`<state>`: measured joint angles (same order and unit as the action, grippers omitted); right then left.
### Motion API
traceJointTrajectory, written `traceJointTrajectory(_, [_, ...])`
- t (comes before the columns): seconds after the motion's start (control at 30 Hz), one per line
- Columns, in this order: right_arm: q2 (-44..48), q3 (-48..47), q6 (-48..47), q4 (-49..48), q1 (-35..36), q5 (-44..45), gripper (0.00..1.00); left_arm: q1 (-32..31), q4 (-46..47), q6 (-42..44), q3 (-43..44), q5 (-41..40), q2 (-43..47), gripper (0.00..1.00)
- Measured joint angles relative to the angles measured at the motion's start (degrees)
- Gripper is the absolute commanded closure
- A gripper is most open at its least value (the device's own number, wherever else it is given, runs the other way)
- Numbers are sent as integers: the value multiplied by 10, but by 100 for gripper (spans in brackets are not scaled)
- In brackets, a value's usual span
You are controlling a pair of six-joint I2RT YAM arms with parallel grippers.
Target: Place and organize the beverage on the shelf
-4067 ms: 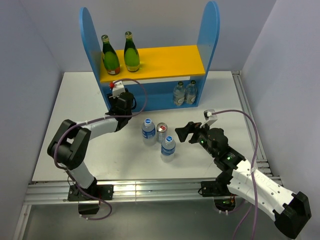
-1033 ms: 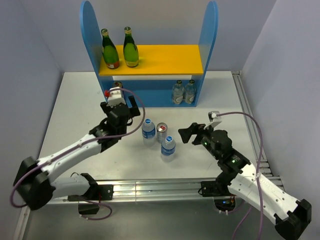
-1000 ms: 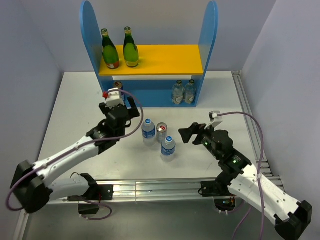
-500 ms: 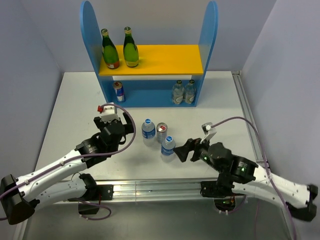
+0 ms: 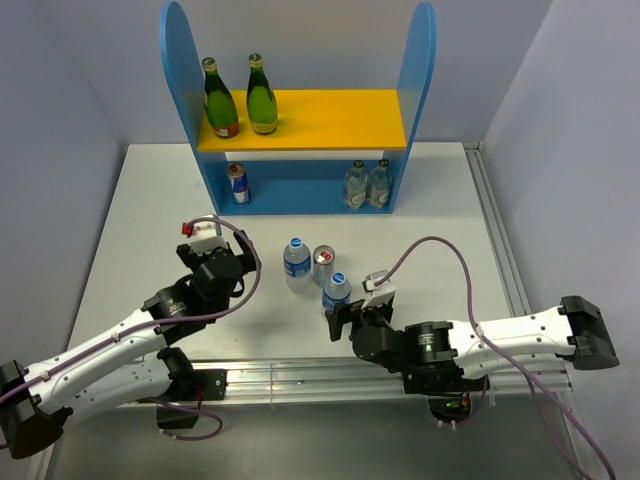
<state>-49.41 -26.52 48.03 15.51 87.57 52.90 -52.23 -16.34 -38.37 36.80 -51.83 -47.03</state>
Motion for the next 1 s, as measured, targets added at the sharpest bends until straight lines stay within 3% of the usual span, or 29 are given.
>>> traceJointTrajectory(0.2, [-73,8,-68,-144,-37,28,6,0,-28,-35,0,-35,-4,1])
traceJointTrajectory(0.27, [-99,8,-90,-188,-61,28,23,0,-49,-55,0,-49,-6,2])
traceJointTrajectory(0.3, [-110,8,-98,-208,-71,26,45,0,-60,-66,0,-54,-7,2])
traceJointTrajectory(0.4, [-128,8,-121,-245,-85,36,93,0,-86,-94,0,-68,-6,2])
traceJointTrajectory(0.43, [-131,6,-121,-247,-87,40,100,0,-94,-102,0,-71,-5,2])
traceJointTrajectory(0.57, [-130,-19,-117,-190,-88,40,100,0,-122,-135,0,-84,2,2])
traceJointTrajectory(0.7, [-108,-87,-136,-71,-88,38,100,0,-135,-160,-1,-93,4,2])
traceJointTrajectory(0.83, [-101,-250,-210,6,-123,23,100,0,-140,-173,-9,-96,5,2])
traceJointTrajectory(1.0, [-133,-468,-301,-17,-247,-16,100,0,-139,-174,-19,-95,26,2])
